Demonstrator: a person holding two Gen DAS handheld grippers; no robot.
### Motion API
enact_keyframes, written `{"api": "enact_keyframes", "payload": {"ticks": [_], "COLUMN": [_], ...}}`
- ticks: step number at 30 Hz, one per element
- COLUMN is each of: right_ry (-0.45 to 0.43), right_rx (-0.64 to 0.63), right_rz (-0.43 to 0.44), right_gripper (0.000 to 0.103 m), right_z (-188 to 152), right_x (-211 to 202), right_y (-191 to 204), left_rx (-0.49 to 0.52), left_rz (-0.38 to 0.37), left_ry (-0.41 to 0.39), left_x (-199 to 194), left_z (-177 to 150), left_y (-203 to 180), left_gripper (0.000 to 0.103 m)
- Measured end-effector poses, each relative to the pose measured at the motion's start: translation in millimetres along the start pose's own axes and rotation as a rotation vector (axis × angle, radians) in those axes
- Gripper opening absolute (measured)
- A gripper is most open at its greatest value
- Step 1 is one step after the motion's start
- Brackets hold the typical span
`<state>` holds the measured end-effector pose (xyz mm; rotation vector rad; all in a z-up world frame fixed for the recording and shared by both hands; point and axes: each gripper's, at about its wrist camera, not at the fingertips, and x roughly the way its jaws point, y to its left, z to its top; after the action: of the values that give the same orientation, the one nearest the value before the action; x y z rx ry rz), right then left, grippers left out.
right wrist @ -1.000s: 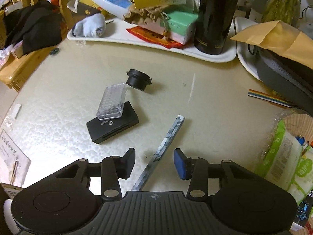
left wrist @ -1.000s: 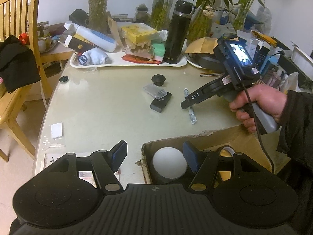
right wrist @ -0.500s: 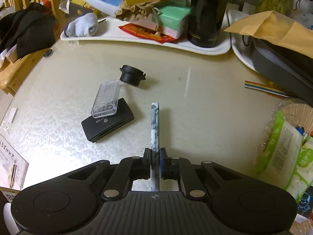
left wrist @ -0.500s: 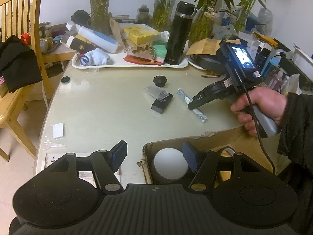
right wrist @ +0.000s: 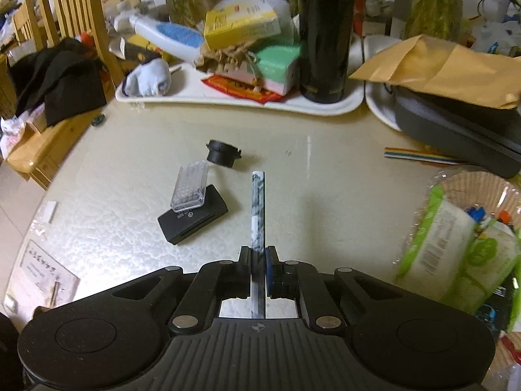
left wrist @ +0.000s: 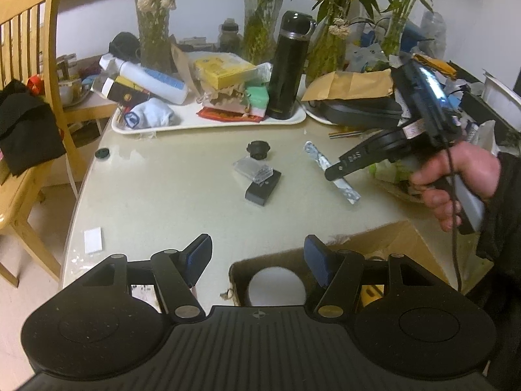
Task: Organize rigid objects
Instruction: 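Lift the pen with the right gripper while the left gripper approaches the clear plastic case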
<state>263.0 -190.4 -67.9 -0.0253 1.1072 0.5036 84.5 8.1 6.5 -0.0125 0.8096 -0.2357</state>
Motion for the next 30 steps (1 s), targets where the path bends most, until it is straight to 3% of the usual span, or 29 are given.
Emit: {"api": "enact_keyframes", "payload": {"ticks": [15,30], "right_ry": [-0.098,-0.110], "right_rx": [0.018,0.067], "right_rz": [0.026,0.027], "right_gripper": [0.011,0.011], "right_z": [-29,-41], "right_x": [-66,-77], "right_y": [-11,-30], "left_rx": [0.030,0.008], "left_rz": [-0.007,0.018], "left_ry": [-0.050,-0.002], "left_x": [22,62], "left_z": [36,61], "left_y": [-12,-5], "left_gripper": [0.062,0.062]}}
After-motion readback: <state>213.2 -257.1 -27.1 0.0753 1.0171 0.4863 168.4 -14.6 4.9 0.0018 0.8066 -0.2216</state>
